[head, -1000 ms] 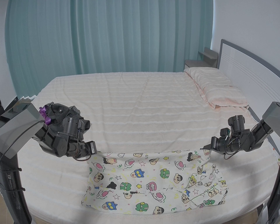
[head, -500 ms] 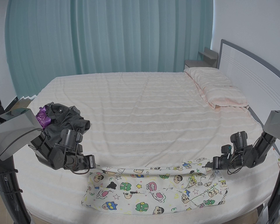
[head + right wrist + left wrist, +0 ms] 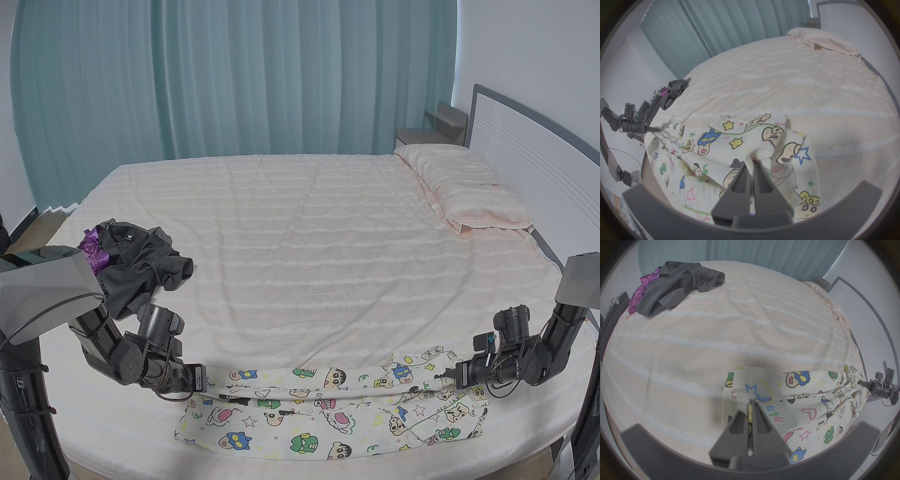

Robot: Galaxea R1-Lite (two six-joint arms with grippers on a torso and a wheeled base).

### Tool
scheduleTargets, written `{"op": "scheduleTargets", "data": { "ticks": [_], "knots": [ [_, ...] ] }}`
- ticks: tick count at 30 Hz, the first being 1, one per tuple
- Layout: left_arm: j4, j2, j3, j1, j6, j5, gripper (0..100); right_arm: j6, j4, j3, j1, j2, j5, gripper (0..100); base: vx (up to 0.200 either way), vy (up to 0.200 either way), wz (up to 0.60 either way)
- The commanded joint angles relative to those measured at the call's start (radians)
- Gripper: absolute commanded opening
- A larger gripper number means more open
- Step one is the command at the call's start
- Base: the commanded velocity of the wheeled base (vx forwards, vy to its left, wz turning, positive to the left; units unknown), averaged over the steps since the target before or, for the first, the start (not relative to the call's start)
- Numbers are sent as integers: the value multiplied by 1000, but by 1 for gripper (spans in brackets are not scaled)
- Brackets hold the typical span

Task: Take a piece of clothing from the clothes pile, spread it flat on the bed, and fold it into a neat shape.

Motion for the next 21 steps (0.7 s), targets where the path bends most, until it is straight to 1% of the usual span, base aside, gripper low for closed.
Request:
{"op": "scheduleTargets", "data": {
  "ticks": [1,2,3,8,11,13,16,18,21],
  "knots": [
    [-2,22,16,-28,14,42,0,-16,-124,64,19,87,-44,0,0,0,0],
    [-2,29,16,-31,28,70,0,-19,-157,77,22,97,-45,0,0,0,0],
    [-2,35,16,-33,42,77,100,-19,-160,80,22,98,-49,100,0,0,0],
    [1,29,15,-33,45,82,100,-11,-163,95,17,84,-52,100,0,0,0],
    [4,2,15,-30,37,82,100,-7,-164,106,-1,58,-45,100,0,0,0],
    [12,-38,19,-22,34,80,100,-4,-158,112,-30,29,-39,100,0,0,0],
    [16,-98,32,1,31,70,100,3,-158,129,-72,-9,-12,100,0,0,0],
    [19,-135,44,12,28,60,100,19,-160,146,-86,-26,16,100,0,0,0],
    [19,-198,65,33,-18,16,100,75,-167,156,-87,-31,40,100,0,0,0]
  ]
}}
